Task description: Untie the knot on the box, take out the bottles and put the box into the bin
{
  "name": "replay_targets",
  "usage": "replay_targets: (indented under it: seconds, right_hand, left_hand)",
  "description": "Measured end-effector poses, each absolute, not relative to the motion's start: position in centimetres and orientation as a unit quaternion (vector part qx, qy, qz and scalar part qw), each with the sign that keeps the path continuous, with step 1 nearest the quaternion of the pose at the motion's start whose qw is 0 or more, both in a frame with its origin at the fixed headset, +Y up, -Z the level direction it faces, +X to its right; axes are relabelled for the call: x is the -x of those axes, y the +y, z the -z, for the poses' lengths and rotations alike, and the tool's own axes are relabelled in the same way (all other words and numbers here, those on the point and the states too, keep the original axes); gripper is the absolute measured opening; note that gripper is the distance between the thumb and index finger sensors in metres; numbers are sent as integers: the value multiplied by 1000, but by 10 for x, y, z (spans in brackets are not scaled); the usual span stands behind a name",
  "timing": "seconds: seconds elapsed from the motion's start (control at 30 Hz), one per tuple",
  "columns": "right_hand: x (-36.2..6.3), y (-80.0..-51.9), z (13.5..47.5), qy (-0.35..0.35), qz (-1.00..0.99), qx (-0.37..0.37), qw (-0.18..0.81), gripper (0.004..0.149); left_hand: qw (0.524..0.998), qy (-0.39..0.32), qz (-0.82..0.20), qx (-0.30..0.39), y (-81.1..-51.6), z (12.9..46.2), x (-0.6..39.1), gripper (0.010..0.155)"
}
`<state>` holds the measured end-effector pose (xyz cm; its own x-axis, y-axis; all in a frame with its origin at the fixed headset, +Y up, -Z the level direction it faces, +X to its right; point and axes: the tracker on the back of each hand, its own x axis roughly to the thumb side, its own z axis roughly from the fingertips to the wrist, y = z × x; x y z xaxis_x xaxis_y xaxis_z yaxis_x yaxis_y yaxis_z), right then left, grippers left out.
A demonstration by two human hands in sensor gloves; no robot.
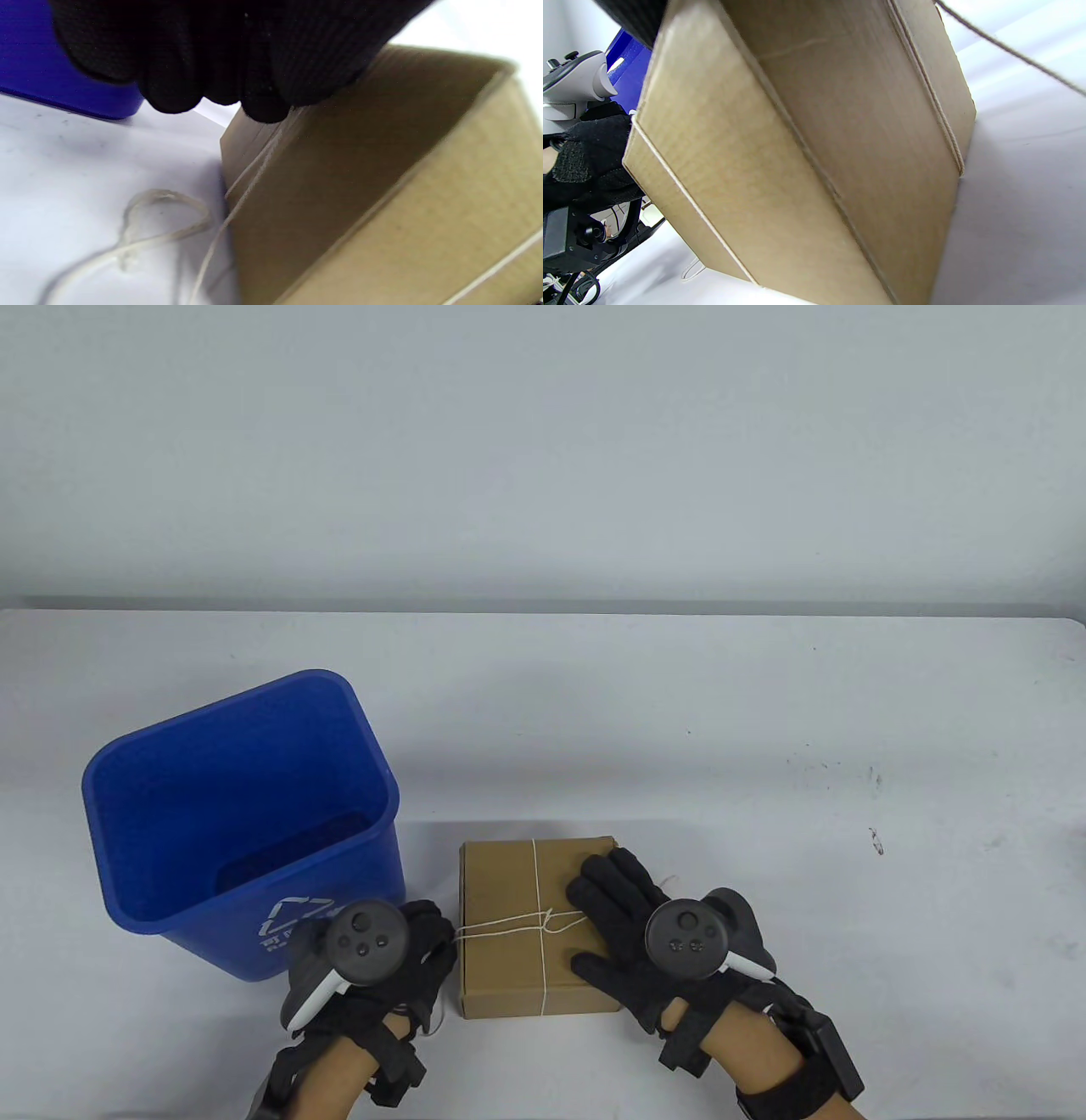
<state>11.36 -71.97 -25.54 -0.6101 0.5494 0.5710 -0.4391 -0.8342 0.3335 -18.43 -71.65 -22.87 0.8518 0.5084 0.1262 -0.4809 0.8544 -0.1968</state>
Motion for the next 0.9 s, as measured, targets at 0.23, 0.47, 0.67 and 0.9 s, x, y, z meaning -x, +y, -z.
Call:
replay_targets:
  seconds: [0.23,0.47,0.67,0.9]
  right_hand:
    - [-114,-720,255,80,-894,-344,277,76]
    - [-114,-720,255,80,-894,-344,276,76]
    - [-114,-720,255,82,-894,-344,276,76]
    - [-115,-716,258,108,-891,-339,282,75]
  left_hand:
    - [962,-71,-237,113,-720,230,187,43]
    - [968,-41,-182,167,-728,231,188,43]
    - [967,-42,-212,135,-715,226,196,46]
    - [936,-136,-326,0,-684,209,190,52]
